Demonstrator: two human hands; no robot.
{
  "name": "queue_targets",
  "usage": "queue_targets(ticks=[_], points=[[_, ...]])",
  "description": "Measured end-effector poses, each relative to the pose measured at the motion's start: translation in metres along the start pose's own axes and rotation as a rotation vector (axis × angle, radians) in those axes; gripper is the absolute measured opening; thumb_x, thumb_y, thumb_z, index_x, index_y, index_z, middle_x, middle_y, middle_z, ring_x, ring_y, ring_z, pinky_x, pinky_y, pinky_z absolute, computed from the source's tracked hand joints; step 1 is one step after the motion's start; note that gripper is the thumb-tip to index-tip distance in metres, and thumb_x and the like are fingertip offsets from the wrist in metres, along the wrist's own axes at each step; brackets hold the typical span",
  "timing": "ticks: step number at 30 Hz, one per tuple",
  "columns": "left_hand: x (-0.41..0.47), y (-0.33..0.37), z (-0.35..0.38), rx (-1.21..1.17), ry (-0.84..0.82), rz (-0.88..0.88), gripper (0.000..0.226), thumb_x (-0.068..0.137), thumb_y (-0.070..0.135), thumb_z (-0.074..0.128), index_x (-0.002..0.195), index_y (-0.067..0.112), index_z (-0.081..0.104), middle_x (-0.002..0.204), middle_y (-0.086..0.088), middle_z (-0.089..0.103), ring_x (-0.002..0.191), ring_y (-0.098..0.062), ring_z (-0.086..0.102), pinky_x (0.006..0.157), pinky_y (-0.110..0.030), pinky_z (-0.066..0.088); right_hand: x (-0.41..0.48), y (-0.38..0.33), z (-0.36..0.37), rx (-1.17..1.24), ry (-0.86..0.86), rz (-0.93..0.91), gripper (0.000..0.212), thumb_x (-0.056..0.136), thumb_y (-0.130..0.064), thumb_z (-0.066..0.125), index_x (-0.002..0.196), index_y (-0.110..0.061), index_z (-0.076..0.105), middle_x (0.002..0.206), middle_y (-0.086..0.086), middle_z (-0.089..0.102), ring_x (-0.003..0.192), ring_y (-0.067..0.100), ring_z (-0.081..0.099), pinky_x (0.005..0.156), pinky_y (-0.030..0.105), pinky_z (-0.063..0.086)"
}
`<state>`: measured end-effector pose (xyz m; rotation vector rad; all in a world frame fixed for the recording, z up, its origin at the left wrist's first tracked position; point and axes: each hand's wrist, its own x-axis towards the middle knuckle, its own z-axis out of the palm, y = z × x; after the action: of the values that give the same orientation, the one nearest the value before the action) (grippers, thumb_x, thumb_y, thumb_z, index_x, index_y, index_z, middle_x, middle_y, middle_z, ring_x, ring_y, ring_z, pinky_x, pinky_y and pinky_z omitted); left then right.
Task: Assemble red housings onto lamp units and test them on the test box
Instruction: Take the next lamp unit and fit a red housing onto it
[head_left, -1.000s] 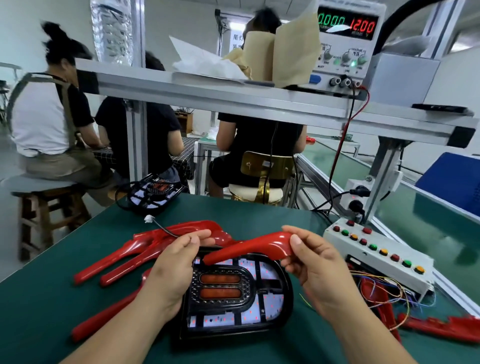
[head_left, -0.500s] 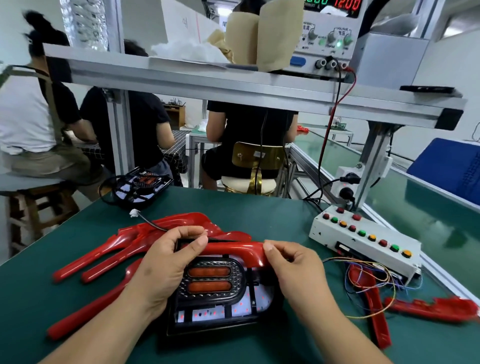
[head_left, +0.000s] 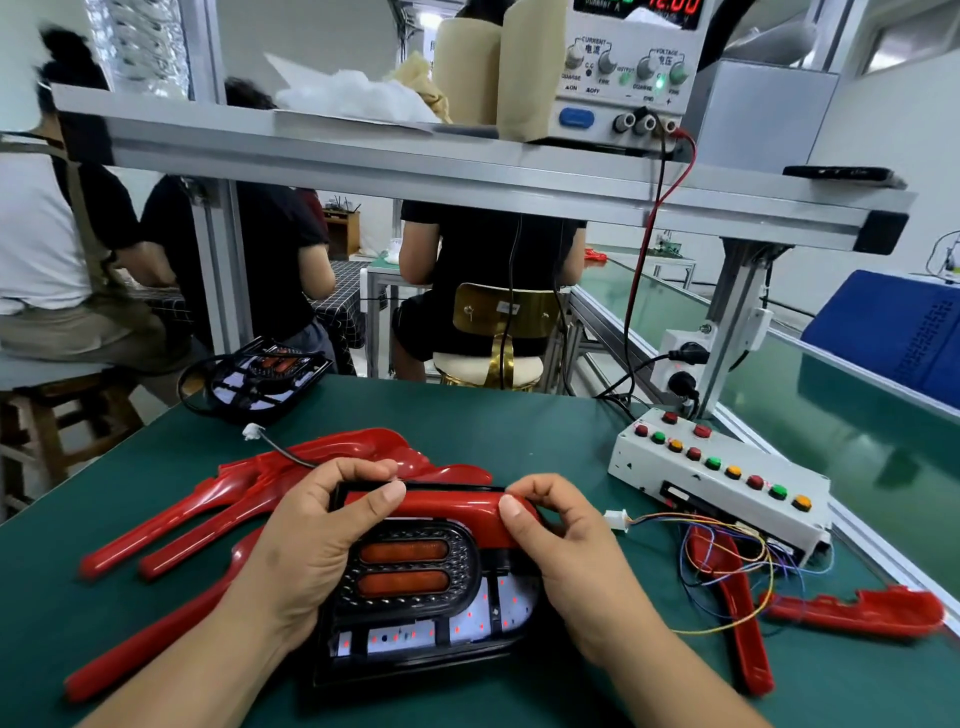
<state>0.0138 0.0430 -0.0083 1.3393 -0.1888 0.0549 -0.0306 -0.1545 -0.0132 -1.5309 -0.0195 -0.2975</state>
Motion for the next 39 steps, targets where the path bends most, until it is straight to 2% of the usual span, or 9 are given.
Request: queue_targets(ticks=[3,9,14,18,21,25,29,32,39], points=[[0.0,0.0,0.0,-0.005,-0.003,0.001,0.029,0.063,0.024,0.075,0.089,0.012,0.068,0.104,0.01,0.074,0.092,0.001,0.068,0.074,-0.016,0.05,0.0,0.0,0.0,0.042,0.045,-0.021,0.008,0.085,-0.014,0.071,0.08,-0.02,0.069,0.08,-0.002,0.068,0.072,0.011,0.06,0.068,0.021,0.049],[-0.001,-0.001,-0.001,-0.016,0.0,-0.041,0.027,0.064,0.026,0.077,0.088,0.015,0.071,0.107,0.003,0.073,0.103,-0.025,0.068,0.083,-0.047,0.058,0.0,0.0,0.0,0.027,0.018,-0.013,0.008,0.085,-0.018,0.072,0.079,-0.023,0.07,0.088,0.011,0.068,0.079,0.018,0.06,0.077,0.032,0.051],[-0.001,0.0,0.0,-0.008,-0.025,-0.032,0.026,0.06,0.028,0.078,0.084,0.02,0.072,0.108,0.002,0.073,0.101,-0.02,0.069,0.08,-0.039,0.059,0.002,0.003,-0.001,-0.15,0.11,-0.068,0.011,0.084,-0.018,0.075,0.084,-0.029,0.072,0.103,0.006,0.066,0.094,0.018,0.065,0.092,0.034,0.05],[0.0,-0.002,0.0,0.006,-0.031,-0.035,0.017,0.059,0.026,0.078,0.075,0.024,0.071,0.107,0.003,0.074,0.098,-0.015,0.07,0.082,-0.038,0.057,0.003,0.008,-0.002,-0.196,0.135,0.032,0.025,0.084,-0.028,0.075,0.099,-0.037,0.058,0.11,-0.004,0.062,0.098,0.019,0.063,0.089,0.033,0.051],[0.002,-0.002,0.0,0.039,0.001,-0.003,0.014,0.061,0.025,0.077,0.073,0.025,0.071,0.103,0.008,0.074,0.093,-0.004,0.07,0.079,-0.023,0.05,0.006,0.007,-0.008,-0.21,0.081,0.159,0.043,0.078,-0.046,0.075,0.113,-0.03,0.055,0.116,-0.004,0.062,0.107,0.015,0.062,0.099,0.035,0.049],[0.001,-0.001,-0.001,0.048,-0.018,0.021,0.026,0.062,0.023,0.077,0.088,0.02,0.072,0.099,0.004,0.074,0.091,-0.007,0.069,0.078,-0.022,0.05,0.007,0.002,-0.012,-0.177,-0.085,0.201,0.059,0.071,-0.065,0.071,0.095,-0.011,0.068,0.094,0.01,0.074,0.081,0.015,0.068,0.083,0.04,0.054],[-0.001,0.001,-0.003,-0.052,-0.122,-0.133,0.031,0.069,0.024,0.073,0.099,0.023,0.07,0.101,-0.007,0.075,0.091,-0.024,0.073,0.063,-0.031,0.06,0.006,0.001,-0.012,-0.118,-0.056,0.111,0.055,0.075,-0.059,0.071,0.098,-0.01,0.065,0.086,0.005,0.073,0.075,0.011,0.066,0.069,0.026,0.053],[-0.003,0.008,-0.008,-0.041,-0.246,-0.216,0.033,0.068,0.035,0.074,0.1,0.029,0.069,0.103,-0.017,0.074,0.094,-0.036,0.072,0.067,-0.042,0.061,0.007,0.0,-0.013,-0.068,-0.055,0.047,0.047,0.074,-0.049,0.068,0.1,-0.01,0.066,0.092,0.008,0.075,0.08,0.017,0.068,0.074,0.03,0.056],[-0.005,0.006,0.001,-0.131,-0.14,-0.131,0.017,0.072,0.016,0.07,0.088,0.019,0.066,0.082,-0.018,0.073,0.068,-0.038,0.072,0.051,-0.041,0.058,0.004,-0.005,-0.015,-0.061,-0.138,-0.017,0.025,0.079,-0.037,0.072,0.103,-0.029,0.071,0.105,0.0,0.074,0.096,0.014,0.07,0.081,0.022,0.052]])
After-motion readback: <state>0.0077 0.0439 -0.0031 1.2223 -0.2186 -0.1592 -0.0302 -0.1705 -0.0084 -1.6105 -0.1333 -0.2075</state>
